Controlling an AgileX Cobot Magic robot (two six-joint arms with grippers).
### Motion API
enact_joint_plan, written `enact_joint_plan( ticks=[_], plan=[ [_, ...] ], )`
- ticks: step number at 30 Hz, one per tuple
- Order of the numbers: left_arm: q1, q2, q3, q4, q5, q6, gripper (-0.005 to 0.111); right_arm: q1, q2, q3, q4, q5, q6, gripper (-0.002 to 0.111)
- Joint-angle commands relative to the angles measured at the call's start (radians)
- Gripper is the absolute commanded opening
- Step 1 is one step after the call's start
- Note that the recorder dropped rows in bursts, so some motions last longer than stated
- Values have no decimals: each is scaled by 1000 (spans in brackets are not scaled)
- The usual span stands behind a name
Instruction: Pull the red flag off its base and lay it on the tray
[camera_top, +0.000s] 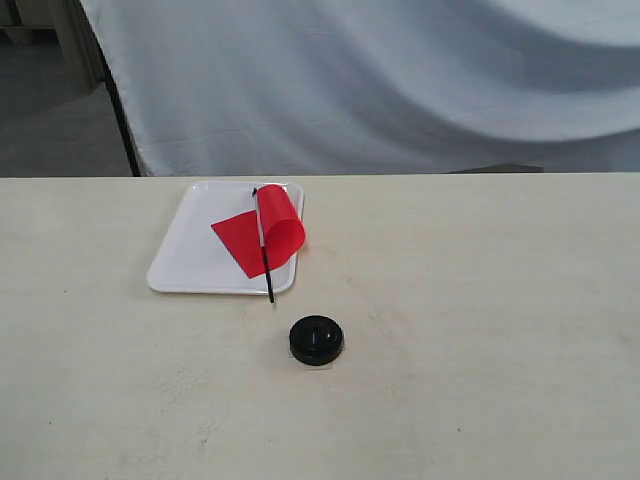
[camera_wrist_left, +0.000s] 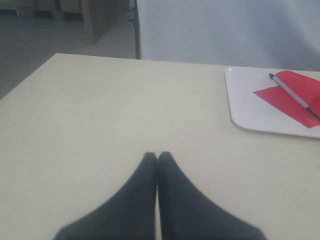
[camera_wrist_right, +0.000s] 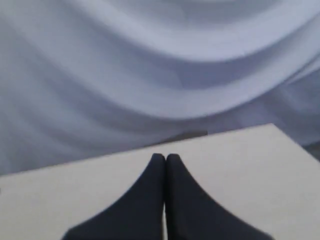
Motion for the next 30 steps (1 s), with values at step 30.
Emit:
enact_joint_plan(
  ticks=[30],
  plan=[
    [2,-1,2,0,0,1,0,177,-579,373,0,-58,8,-1]
  ],
)
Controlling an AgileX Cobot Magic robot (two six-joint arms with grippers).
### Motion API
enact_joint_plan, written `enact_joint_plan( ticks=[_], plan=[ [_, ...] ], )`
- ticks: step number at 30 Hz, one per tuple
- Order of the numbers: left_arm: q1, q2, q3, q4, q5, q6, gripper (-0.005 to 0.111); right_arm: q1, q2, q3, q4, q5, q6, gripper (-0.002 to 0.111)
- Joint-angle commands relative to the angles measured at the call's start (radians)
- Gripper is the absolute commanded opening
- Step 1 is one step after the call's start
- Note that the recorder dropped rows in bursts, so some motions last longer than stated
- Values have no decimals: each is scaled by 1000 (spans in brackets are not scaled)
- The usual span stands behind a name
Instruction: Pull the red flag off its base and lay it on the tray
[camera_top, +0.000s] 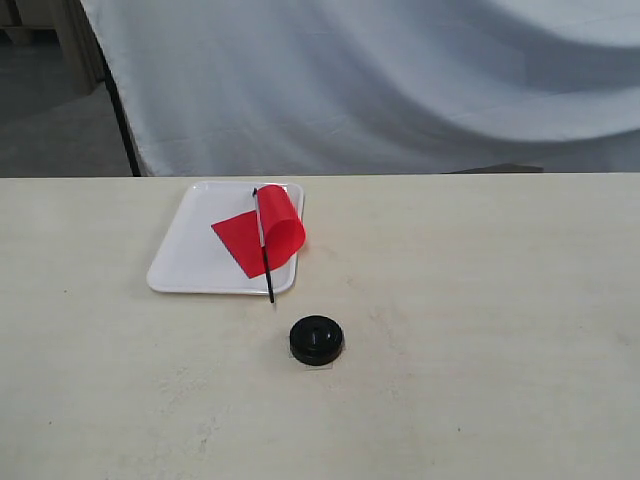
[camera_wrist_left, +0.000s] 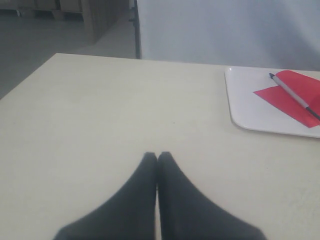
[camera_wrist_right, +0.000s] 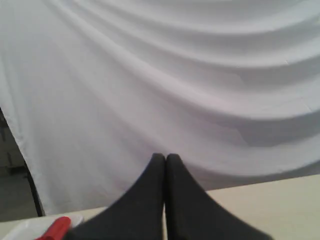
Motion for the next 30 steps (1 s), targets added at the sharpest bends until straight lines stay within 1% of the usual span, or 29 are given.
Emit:
enact_joint_plan(
  ticks=[1,2,4,8,17,30],
  plan=[
    [2,-1,2,0,-2,1,0,1,-5,99,0,-62,-116,-1],
    [2,-1,2,0,-2,1,0,1,-5,99,0,-60,-155,-1],
    [2,-1,2,0,-2,1,0,1,-5,99,0,42,-194,-1],
    [2,-1,2,0,-2,1,0,1,-5,99,0,121,-199,-1],
    [2,-1,2,0,-2,1,0,1,-5,99,0,160,-191,-1],
    [2,-1,2,0,-2,1,0,1,-5,99,0,160,-176,-1]
  ],
)
